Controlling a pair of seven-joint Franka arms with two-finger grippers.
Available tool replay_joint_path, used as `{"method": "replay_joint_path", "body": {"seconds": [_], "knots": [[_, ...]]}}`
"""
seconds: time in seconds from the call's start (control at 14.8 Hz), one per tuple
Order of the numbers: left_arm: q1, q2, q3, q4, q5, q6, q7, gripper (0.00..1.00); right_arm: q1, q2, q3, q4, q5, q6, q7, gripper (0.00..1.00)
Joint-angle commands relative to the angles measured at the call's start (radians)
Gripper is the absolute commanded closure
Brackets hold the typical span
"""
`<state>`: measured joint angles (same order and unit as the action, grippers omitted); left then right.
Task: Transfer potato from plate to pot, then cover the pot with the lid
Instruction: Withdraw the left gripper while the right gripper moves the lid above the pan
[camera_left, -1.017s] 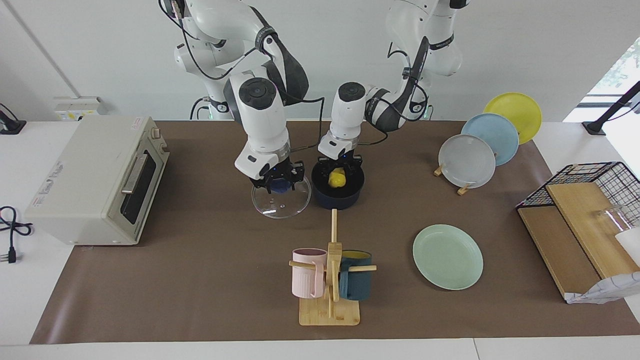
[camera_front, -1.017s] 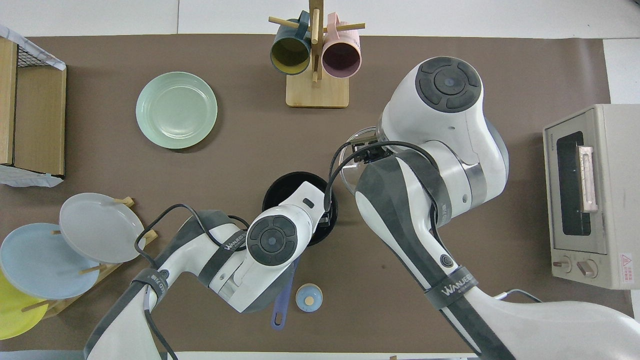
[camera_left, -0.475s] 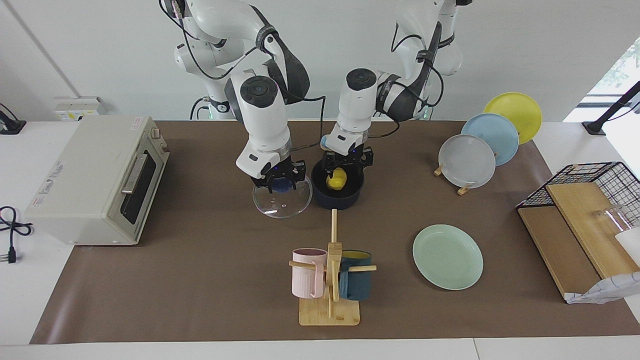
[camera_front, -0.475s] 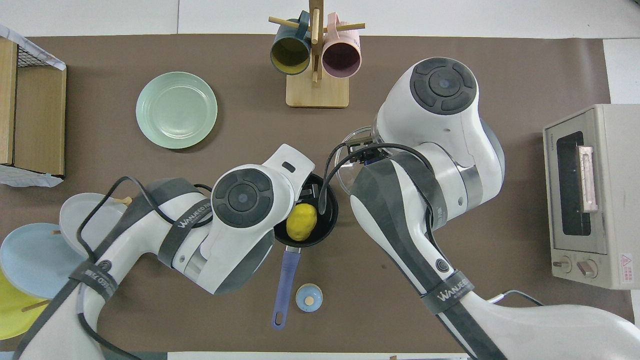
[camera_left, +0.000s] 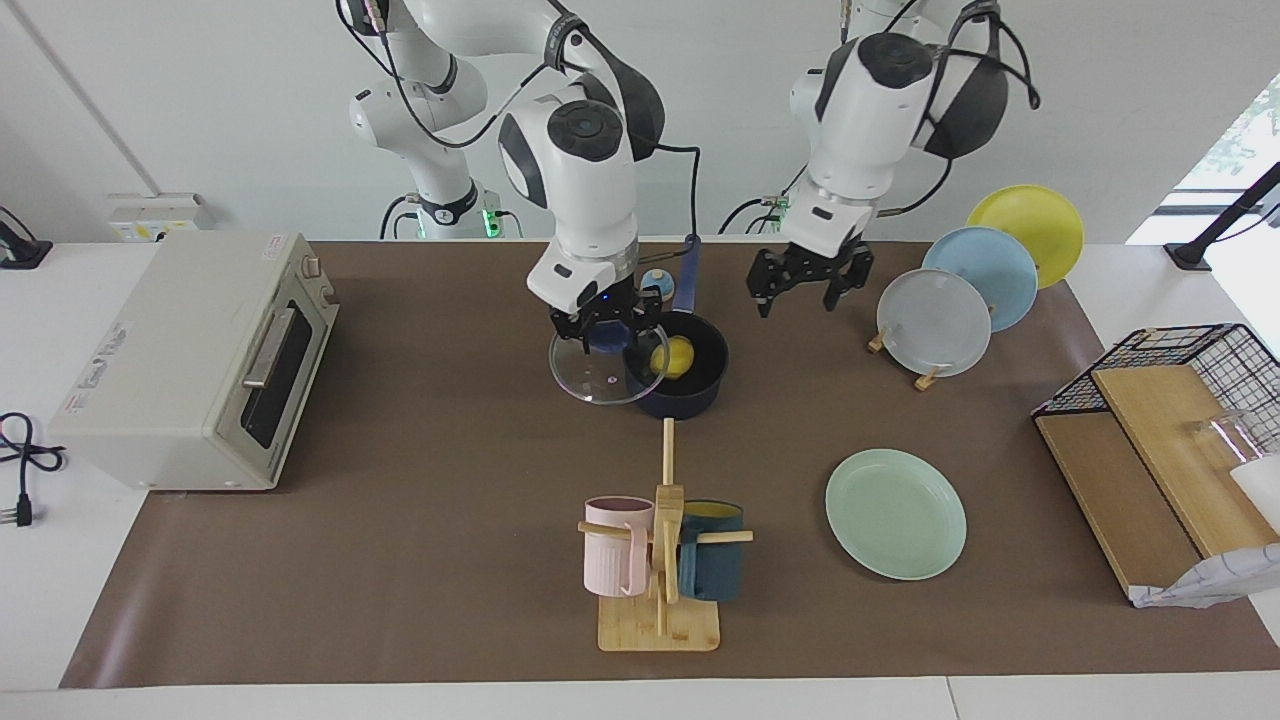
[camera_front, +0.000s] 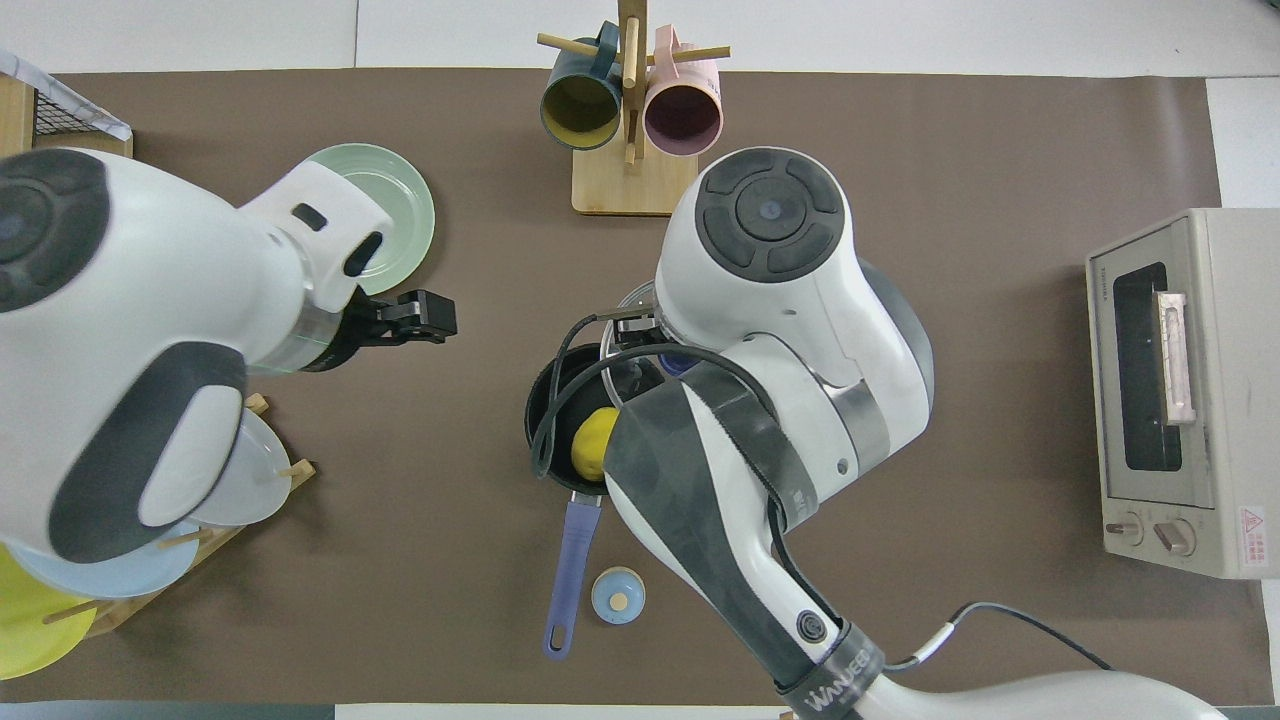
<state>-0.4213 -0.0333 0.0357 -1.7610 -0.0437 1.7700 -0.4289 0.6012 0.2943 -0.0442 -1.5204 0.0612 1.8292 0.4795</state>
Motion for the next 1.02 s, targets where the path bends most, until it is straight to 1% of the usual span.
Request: {"method": "replay_joint_path", "body": {"seconds": [0.0,0.2,0.34,0.41,0.47,0.54,0.75,0.95], "knots": [[0.113,-0.003,-0.007,0.069,-0.021,-0.118,0.143,0.0,0.031,0.028,0.001,0.032,-0.014,-0.011,0.044,1.0],[0.202,-0.042,-0.011,0.071,-0.012,-0.167,0.27,0.0,0.071,0.069,0.001,0.034,-0.026,0.047,0.086,1.0],[0.242,-0.063,-0.011,0.067,-0.012,-0.192,0.343,0.0,0.077,0.103,0.001,0.034,-0.027,0.053,0.091,1.0],[0.243,-0.075,-0.011,0.058,-0.009,-0.195,0.346,0.0,0.089,0.12,0.003,0.035,-0.029,0.056,0.094,1.0],[0.243,-0.082,-0.011,0.055,-0.007,-0.199,0.348,0.0,0.116,0.127,0.001,0.035,-0.031,0.083,0.094,1.0],[0.243,-0.086,-0.011,0.054,-0.007,-0.21,0.346,0.0,0.121,0.129,0.001,0.034,-0.034,0.116,0.093,1.0],[0.243,-0.092,-0.013,0.046,-0.007,-0.201,0.344,0.0,0.118,0.131,0.0,0.04,-0.029,0.062,0.093,1.0],[0.243,-0.083,-0.01,0.063,-0.008,-0.189,0.348,0.0,0.146,0.128,0.0,0.04,-0.024,0.067,0.126,1.0]]}}
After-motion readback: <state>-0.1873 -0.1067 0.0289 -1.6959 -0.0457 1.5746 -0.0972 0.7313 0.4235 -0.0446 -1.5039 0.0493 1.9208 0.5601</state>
